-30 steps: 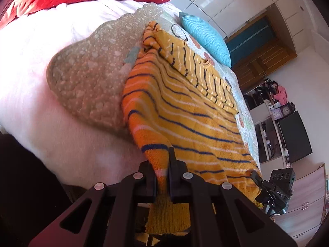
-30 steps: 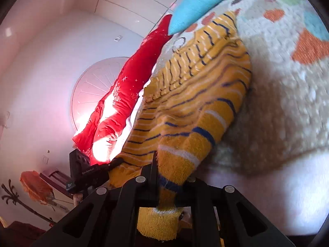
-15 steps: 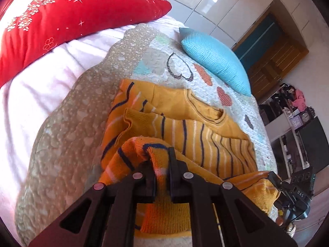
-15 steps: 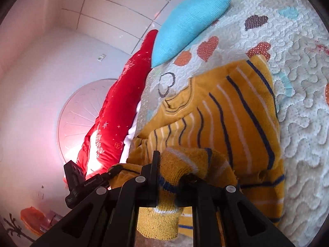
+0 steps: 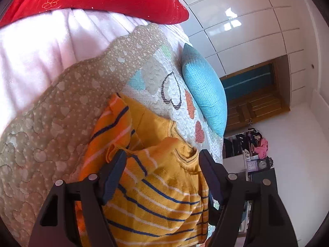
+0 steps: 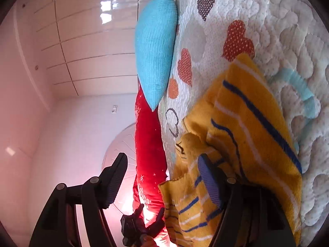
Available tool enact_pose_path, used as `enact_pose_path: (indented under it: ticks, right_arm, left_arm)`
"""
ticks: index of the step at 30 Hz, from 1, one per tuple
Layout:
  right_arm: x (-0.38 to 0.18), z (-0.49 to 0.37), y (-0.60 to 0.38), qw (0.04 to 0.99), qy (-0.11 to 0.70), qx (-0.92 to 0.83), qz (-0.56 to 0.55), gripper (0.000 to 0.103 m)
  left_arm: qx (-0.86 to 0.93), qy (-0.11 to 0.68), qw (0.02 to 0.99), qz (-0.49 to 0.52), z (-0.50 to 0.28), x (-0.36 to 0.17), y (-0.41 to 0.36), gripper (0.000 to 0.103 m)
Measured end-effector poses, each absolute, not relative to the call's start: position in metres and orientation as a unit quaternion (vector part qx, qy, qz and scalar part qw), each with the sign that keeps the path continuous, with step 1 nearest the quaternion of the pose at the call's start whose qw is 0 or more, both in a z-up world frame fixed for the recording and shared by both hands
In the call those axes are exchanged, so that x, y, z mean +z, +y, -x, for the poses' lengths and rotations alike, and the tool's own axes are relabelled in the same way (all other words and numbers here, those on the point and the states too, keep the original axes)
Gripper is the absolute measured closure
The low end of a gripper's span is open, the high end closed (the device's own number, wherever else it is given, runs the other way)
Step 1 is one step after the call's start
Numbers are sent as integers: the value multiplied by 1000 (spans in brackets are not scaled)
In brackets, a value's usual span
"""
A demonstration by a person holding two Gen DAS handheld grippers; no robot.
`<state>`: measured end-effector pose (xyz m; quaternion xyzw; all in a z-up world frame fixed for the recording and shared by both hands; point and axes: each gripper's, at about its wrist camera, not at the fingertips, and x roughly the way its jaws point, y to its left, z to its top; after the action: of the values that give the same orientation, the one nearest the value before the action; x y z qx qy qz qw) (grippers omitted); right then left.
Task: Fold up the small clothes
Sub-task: 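Lift the hem with both tools and fold it toward the collar, then release the folded hem and pull both tools back from the sweater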
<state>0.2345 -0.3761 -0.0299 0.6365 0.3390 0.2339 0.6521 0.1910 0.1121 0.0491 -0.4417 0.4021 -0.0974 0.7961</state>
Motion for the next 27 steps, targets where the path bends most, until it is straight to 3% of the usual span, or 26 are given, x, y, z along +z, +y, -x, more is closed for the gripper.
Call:
enact_pose_path:
  ticks: [6, 10, 14, 17, 18, 19, 21, 27]
  right_arm:
    - [13, -220, -387, 733, 366, 222, -528, 24]
    - [42, -177, -383, 807, 425, 191, -363, 24]
    - [48, -120, -365, 854, 446, 174, -204, 24]
    - [39, -90, -354, 856, 446, 193, -175, 25]
    - [31, -85, -350, 853, 455, 195, -166, 34]
    - [25, -81, -347, 853, 464, 187, -147, 70]
    - [9, -82, -350, 859, 479, 145, -102, 90]
    - [2, -104, -426, 863, 469, -2, -187, 95]
  left_arm:
    - [-83, 426, 832, 347, -166, 54, 100, 31]
    - [-64, 430, 868, 240, -130, 57, 84, 31]
    - [-46, 434, 891, 126, -93, 47, 61, 31]
    - [-23, 441, 895, 55, -78, 31, 50, 31]
    - [-11, 445, 894, 39, -76, 24, 49, 31]
    - [-2, 453, 891, 29, -77, 18, 50, 31]
    - [-10, 461, 887, 34, -77, 11, 54, 40]
    - [-11, 456, 887, 68, -76, 7, 61, 43]
